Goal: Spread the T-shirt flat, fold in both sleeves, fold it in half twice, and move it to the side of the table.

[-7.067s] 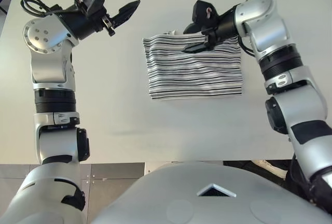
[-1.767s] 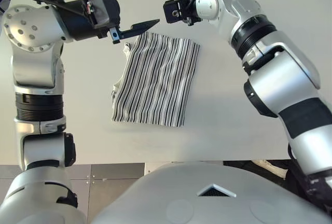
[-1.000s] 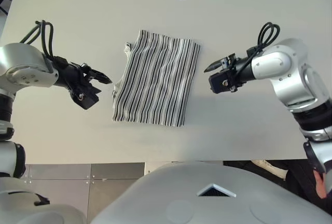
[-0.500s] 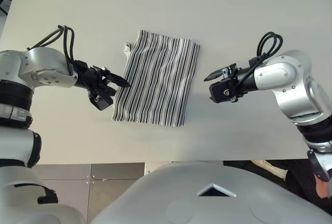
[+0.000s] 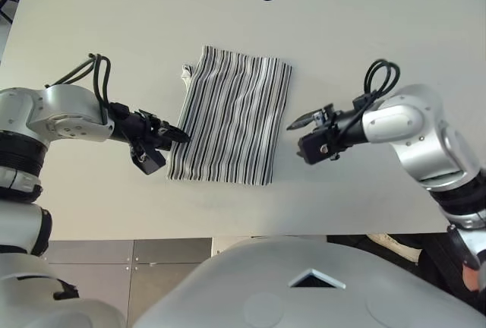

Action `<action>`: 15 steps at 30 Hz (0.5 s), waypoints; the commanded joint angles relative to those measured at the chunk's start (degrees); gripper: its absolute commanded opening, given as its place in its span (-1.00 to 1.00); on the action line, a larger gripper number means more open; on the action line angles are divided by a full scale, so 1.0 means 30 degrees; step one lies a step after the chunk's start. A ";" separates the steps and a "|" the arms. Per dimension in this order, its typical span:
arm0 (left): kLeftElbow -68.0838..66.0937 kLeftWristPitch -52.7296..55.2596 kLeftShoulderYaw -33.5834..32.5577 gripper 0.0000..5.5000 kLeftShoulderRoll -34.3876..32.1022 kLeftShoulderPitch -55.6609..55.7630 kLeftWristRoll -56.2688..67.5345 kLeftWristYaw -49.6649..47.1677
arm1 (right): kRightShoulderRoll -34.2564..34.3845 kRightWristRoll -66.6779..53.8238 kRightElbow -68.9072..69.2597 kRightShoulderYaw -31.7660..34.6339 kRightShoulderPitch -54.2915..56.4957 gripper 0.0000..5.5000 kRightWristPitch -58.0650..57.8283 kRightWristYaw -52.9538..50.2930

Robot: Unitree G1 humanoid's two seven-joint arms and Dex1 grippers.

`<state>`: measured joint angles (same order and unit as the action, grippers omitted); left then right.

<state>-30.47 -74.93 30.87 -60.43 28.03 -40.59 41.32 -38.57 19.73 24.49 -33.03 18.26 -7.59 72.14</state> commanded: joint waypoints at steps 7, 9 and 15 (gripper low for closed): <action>0.0458 0.0556 0.0800 -0.96 -0.0191 -0.0717 0.0349 0.0807 | 0.0276 0.1396 -0.0949 -0.1273 -0.0143 0.04 0.2520 -0.1606; 0.0793 0.0731 0.0735 -0.96 -0.0374 -0.1016 0.0621 0.0845 | 0.0498 0.2040 -0.1814 -0.1782 -0.0016 0.04 0.3449 -0.2049; 0.1683 0.1259 0.0597 -0.96 -0.0646 -0.1521 0.1227 0.1075 | 0.1639 0.4125 -0.4598 -0.2682 0.0586 0.04 0.5577 -0.4004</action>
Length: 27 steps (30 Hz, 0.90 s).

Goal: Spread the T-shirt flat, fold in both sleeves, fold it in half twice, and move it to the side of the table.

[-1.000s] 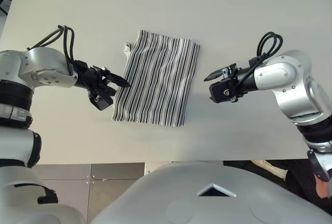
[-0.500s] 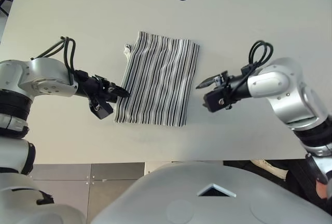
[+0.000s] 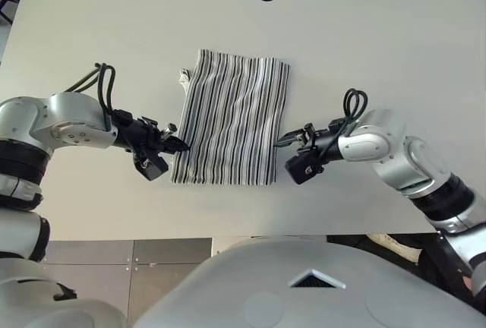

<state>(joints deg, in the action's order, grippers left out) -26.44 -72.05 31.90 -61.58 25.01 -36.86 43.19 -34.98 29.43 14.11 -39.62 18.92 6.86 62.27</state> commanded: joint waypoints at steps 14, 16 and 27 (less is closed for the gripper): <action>0.1570 0.1052 0.0081 -0.96 -0.0170 -0.0821 0.0757 0.0974 | 0.1003 -0.0537 -0.2340 -0.1115 0.0883 -0.01 0.3101 0.0153; 0.1718 0.1160 0.0093 -0.96 -0.0075 -0.0798 0.0864 0.1079 | 0.0816 -0.1006 -0.2458 -0.1110 0.0778 -0.11 0.3082 0.0726; 0.2444 0.0961 0.0117 -0.96 0.0128 -0.0845 0.1173 0.1285 | 0.0892 -0.1223 -0.2824 -0.0880 0.0535 -0.80 0.2458 0.0974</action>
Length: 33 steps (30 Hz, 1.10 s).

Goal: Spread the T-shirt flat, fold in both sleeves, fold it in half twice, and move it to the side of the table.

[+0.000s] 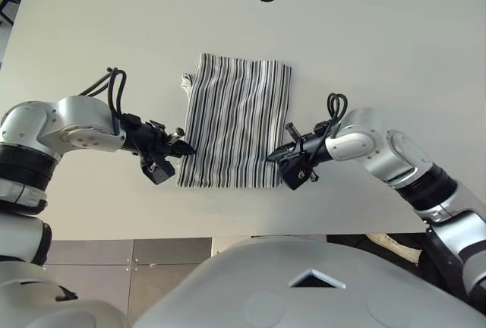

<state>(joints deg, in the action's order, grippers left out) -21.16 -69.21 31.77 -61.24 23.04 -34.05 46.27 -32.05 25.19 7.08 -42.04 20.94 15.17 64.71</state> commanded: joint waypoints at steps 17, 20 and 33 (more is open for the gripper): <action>1.1097 0.6966 -0.0038 -0.96 -0.1639 -0.4856 0.7297 0.3075 | -0.3483 -0.4018 0.3914 0.2615 -0.1350 -0.95 -0.4346 0.3716; 1.3903 0.9859 -0.0205 -0.96 -0.2303 -0.6600 0.8790 0.3977 | -0.5215 -0.4597 0.5794 0.2650 -0.2107 -0.95 -0.5860 0.5424; 1.6594 1.3243 -0.1492 -0.96 -0.2817 -1.0421 1.0008 0.4831 | -0.7777 -0.9367 0.6773 0.4314 -0.2017 -0.95 -1.1632 0.8293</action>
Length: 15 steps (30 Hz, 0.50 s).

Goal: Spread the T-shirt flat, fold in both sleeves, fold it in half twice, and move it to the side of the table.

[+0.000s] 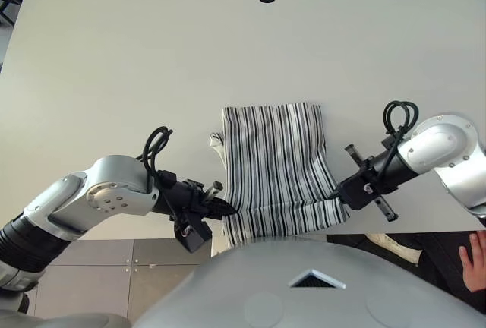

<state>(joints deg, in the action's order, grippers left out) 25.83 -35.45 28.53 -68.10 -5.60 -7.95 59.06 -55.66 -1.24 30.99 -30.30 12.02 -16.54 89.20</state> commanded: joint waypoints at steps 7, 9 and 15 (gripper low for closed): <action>0.3988 1.3868 -0.2562 -0.96 0.2008 -0.0528 0.8514 -0.1890 | 0.1925 -0.1433 -0.4322 0.0316 0.4123 -0.95 -0.3153 -0.0118; 0.3465 1.6123 -0.3477 -0.96 0.3141 0.0006 0.9602 -0.3049 | 0.2143 -0.1186 -0.5407 0.0177 0.4809 -0.95 -0.3226 -0.0180; 0.1302 2.2073 -0.5291 -0.96 0.4939 0.1183 1.1046 -0.5139 | 0.3456 -0.1524 -0.9150 0.0413 0.7324 -0.95 -0.4657 -0.0184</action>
<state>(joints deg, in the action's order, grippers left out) 31.65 26.88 14.22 -54.43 -3.55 24.74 45.08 -46.18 -5.80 6.82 -29.98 30.88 -29.58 88.86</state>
